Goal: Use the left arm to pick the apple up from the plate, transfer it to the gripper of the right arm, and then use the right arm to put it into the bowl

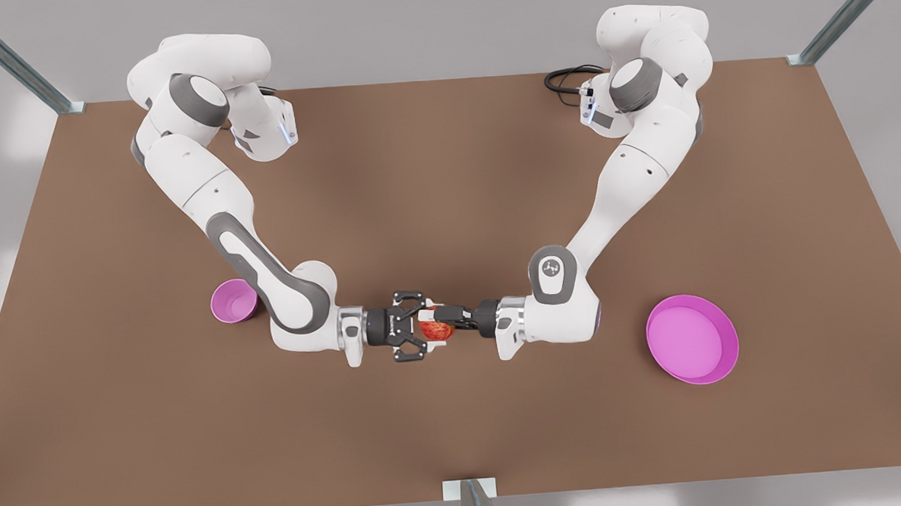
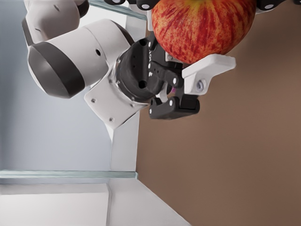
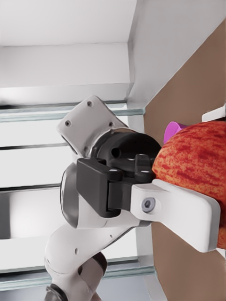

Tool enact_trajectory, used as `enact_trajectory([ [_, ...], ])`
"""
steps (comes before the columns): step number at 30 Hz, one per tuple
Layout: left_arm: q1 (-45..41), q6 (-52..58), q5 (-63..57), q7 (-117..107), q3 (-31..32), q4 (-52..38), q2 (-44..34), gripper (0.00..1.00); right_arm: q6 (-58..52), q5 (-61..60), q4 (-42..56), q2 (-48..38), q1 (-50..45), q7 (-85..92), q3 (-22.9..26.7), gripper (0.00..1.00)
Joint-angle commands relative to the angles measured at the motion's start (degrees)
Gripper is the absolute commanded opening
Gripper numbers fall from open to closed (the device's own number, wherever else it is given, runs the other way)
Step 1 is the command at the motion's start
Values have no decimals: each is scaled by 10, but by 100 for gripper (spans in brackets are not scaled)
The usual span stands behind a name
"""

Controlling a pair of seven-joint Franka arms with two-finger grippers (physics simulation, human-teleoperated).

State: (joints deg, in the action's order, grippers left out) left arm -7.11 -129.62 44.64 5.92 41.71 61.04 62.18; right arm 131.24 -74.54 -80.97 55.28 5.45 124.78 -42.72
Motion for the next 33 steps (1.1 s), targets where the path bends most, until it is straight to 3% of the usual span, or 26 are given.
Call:
enact_trajectory([
  [1, 0, -2, 1, 12, 0, 0, 0, 77, 2, -1, 0, -1, 0, 35, -1, 65],
  [5, 0, -1, 1, 18, 0, 0, 2, 78, 3, -1, 0, -1, 0, 35, -2, 63],
  [6, 0, -1, 1, 19, 0, 0, 2, 100, 3, -1, 0, -1, 0, 35, -2, 63],
  [15, 14, 6, 1, 1, 1, 0, -4, 100, -7, 9, -2, -3, 23, 36, -2, 64],
  [20, 149, 181, -6, -28, 21, 1, -13, 100, -62, 112, -27, -27, 100, 26, -1, 64],
  [22, 237, 320, -203, -92, 23, 1, -65, 100, -102, 265, -33, -49, 139, -36, 12, 64],
  [24, 307, 441, -451, -108, 21, 1, -159, 100, -173, 504, -24, -83, 177, -163, 18, 64],
  [26, 329, 518, -576, -109, 27, 1, -195, 100, -235, 668, -17, -112, 192, -231, 16, 64],
  [27, 350, 496, -576, -108, 8, 51, -259, 100, -259, 720, -16, -129, 193, -233, 19, 64],
  [28, 183, 367, -507, -101, -235, 227, -437, 100, -298, 807, -3, -133, 206, -232, 19, 64],
  [29, 69, 330, -463, -105, -371, 297, -504, 100, -322, 845, 8, -136, 208, -227, 19, 64],
  [31, 44, 375, -464, -126, -386, 276, -492, 100, -341, 919, -5, -170, 201, -216, 26, 64],
  [33, 41, 395, -462, -126, -383, 273, -494, 100, -312, 923, -40, -228, 129, -191, 125, 65],
])
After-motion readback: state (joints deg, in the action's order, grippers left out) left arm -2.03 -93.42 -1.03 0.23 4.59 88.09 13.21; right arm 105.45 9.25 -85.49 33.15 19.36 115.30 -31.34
